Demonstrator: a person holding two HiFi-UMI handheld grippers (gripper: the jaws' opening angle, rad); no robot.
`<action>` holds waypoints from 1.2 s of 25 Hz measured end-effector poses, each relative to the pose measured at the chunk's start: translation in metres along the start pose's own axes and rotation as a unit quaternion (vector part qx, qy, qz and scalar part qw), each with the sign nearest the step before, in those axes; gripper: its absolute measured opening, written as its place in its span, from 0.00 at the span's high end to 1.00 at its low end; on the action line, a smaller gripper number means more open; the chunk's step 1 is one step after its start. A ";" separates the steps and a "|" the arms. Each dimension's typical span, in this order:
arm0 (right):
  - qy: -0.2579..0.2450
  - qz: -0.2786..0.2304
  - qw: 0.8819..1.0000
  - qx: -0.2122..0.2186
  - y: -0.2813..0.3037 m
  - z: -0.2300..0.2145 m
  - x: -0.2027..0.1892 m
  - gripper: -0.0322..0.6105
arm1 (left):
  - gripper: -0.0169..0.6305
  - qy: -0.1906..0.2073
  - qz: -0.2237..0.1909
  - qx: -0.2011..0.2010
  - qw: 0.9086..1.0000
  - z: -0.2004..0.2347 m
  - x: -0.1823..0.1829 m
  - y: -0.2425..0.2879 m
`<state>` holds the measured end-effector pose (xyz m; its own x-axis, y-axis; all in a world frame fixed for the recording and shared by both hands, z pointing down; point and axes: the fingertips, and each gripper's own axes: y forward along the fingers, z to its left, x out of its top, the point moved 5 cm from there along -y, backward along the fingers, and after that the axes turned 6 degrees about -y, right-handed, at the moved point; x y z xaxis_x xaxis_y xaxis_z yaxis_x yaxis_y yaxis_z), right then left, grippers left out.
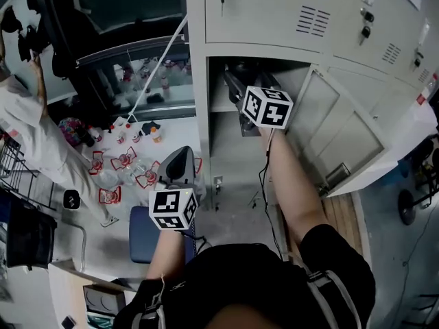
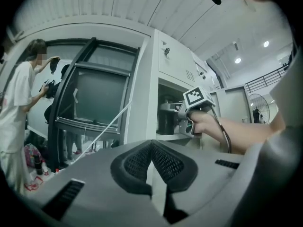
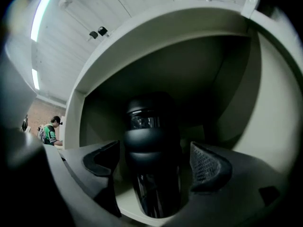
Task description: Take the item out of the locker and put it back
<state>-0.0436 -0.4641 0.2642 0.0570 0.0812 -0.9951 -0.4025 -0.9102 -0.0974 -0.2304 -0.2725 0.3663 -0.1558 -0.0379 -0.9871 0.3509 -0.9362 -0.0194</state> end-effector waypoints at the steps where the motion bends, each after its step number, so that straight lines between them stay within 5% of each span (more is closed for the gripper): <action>1: -0.007 -0.009 1.000 -0.005 -0.009 0.000 0.003 0.22 | 0.95 0.000 0.001 -0.002 1.000 -0.001 0.000 0.002; 5: -0.019 -0.041 0.999 -0.010 -0.057 0.009 0.001 0.30 | 0.95 0.005 0.001 -0.008 1.000 -0.004 0.001 0.008; 9: 0.001 -0.064 0.996 -0.060 -0.112 0.005 -0.012 0.86 | 0.95 0.007 0.005 -0.012 1.000 -0.007 -0.001 0.012; 10: -0.003 -0.071 0.995 -0.067 -0.124 0.005 -0.015 0.93 | 0.95 0.008 0.008 -0.014 1.000 -0.009 -0.002 0.014; 20: -0.034 -0.012 0.998 -0.044 -0.165 0.019 -0.078 0.93 | 0.95 0.018 0.017 -0.030 0.999 -0.028 -0.011 0.031; 30: -0.015 -0.027 0.999 -0.033 -0.173 0.017 -0.071 0.93 | 0.95 0.029 0.016 -0.030 0.999 -0.042 -0.009 0.033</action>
<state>0.0068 -0.3053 0.3517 0.0487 0.1418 -0.9887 -0.3384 -0.9290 -0.1499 -0.1782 -0.2882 0.3681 -0.0903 -0.0453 -0.9949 0.4098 -0.9122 0.0043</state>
